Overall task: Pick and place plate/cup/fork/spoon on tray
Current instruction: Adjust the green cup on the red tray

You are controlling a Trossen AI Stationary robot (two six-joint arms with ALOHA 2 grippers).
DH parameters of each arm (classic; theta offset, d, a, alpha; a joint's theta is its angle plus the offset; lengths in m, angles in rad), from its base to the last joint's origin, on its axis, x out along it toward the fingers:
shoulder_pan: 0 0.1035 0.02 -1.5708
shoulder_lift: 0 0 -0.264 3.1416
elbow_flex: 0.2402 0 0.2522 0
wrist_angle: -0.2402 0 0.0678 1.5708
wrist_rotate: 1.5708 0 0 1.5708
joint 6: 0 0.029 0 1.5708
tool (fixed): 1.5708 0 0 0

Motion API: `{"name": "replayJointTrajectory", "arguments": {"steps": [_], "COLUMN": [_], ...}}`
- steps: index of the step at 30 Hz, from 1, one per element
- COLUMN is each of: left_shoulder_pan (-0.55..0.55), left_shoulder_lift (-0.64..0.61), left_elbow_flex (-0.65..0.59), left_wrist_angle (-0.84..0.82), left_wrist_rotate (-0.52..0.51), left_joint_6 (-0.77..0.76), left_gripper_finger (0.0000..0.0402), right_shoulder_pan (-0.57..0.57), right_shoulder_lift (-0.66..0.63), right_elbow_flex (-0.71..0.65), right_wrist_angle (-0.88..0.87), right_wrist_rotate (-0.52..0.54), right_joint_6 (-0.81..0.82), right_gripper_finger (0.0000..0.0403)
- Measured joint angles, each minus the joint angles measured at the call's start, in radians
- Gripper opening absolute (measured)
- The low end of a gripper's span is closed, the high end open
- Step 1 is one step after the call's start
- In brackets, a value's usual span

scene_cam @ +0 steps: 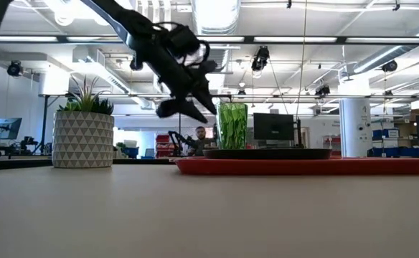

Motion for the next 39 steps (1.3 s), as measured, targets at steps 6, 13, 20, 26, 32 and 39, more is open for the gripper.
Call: {"name": "replayJointTrajectory", "arguments": {"steps": [6,13,20,26,32,39], "left_shoulder_pan": [0.050,0.138,0.185,0.199,0.195,0.174], "left_shoulder_lift": [-0.113,-0.131,-0.100,-0.004,0.142,0.259], "left_elbow_flex": [0.006,0.091,0.196,0.394,0.604,0.791], "left_wrist_angle": [-0.011,-0.120,-0.176,-0.431,-0.584,-0.616], "left_wrist_rotate": [-0.093,-0.073,-0.014,-0.011,-0.011,-0.006], "left_joint_6": [0.046,0.148,0.263,0.382,0.420,0.455], "left_gripper_finger": [0.0148,0.0148,0.0148,0.0148,0.0148,0.0147], "right_shoulder_pan": [0.000,0.000,0.000,0.000,0.000,0.000], "right_shoulder_lift": [0.000,0.000,0.000,0.007,0.027,0.050], "right_elbow_flex": [0.000,0.000,0.000,0.000,0.000,0.000], "right_wrist_angle": [0.001,0.015,0.037,0.037,0.037,0.037], "right_wrist_rotate": [0.001,0.003,0.003,0.003,0.004,0.003], "right_joint_6": [0.005,0.008,0.066,0.095,0.101,0.107], "right_gripper_finger": [0.0095,0.0095,0.0095,0.0095,0.0095,0.0095]}}
